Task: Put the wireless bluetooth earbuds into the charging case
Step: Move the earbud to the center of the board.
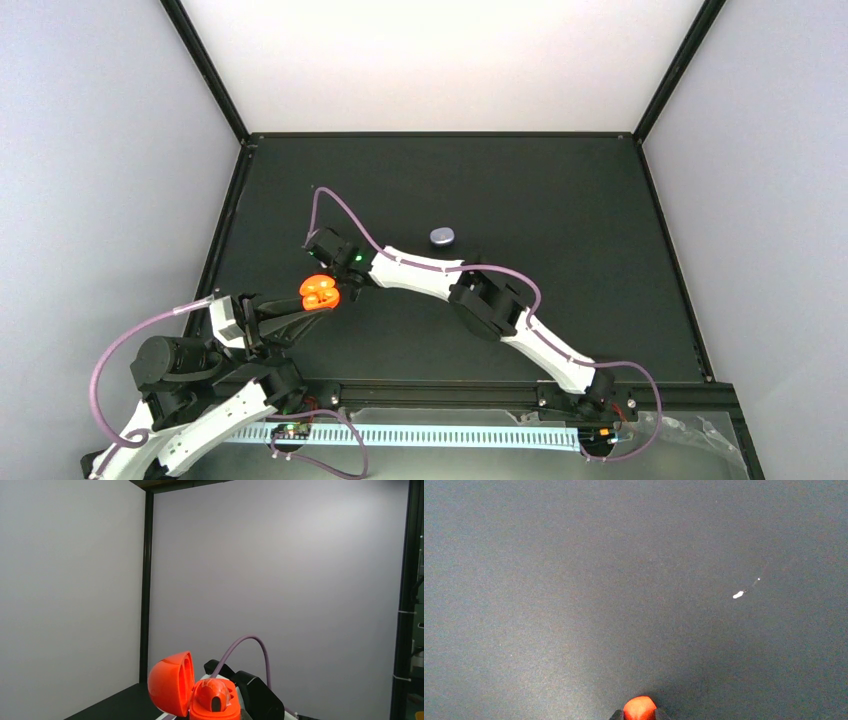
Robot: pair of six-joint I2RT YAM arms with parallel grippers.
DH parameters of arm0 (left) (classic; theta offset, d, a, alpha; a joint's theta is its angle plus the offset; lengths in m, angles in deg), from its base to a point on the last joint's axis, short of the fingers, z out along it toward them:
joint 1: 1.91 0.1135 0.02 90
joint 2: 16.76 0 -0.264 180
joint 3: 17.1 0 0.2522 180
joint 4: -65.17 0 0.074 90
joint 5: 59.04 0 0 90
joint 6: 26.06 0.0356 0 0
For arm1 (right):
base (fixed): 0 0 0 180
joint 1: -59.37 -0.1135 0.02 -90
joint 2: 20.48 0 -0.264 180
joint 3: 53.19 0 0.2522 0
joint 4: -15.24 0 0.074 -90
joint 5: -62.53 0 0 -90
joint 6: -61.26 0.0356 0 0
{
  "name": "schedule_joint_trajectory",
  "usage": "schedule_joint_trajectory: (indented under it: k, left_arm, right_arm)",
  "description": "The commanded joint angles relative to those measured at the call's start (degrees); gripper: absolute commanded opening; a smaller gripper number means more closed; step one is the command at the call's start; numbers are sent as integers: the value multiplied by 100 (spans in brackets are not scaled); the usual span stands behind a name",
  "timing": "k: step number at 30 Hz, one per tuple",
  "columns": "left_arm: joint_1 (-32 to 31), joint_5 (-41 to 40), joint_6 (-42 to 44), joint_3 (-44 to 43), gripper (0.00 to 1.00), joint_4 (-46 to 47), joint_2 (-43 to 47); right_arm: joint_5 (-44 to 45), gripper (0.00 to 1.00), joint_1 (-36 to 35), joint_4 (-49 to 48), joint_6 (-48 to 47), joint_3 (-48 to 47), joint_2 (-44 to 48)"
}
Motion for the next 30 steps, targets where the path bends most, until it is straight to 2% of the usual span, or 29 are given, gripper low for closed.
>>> schedule_joint_trajectory:
  k: [1, 10, 13, 22, 26, 30]
  left_arm:
    - [-38, -11, 30, -72, 2, -6, 114]
    - [-38, 42, 12, -45, 2, 40, 127]
    - [-39, 42, 1, -28, 2, 48, 132]
    - [-39, 60, -21, -16, 2, 66, 139]
    - [-38, 59, -15, -19, 2, 55, 141]
    - [-38, 34, 7, -48, 2, -20, 162]
  right_arm:
    - [105, 12, -55, 377, -42, 272, 143]
    - [194, 7, -55, 225, 64, 594, 439]
    - [209, 1, -54, 147, 111, 672, 519]
    - [147, 1, -20, -20, 185, 795, 632]
    - [167, 1, 0, -401, 275, 1316, 1007]
    - [344, 1, 73, -837, 413, 2299, 1813]
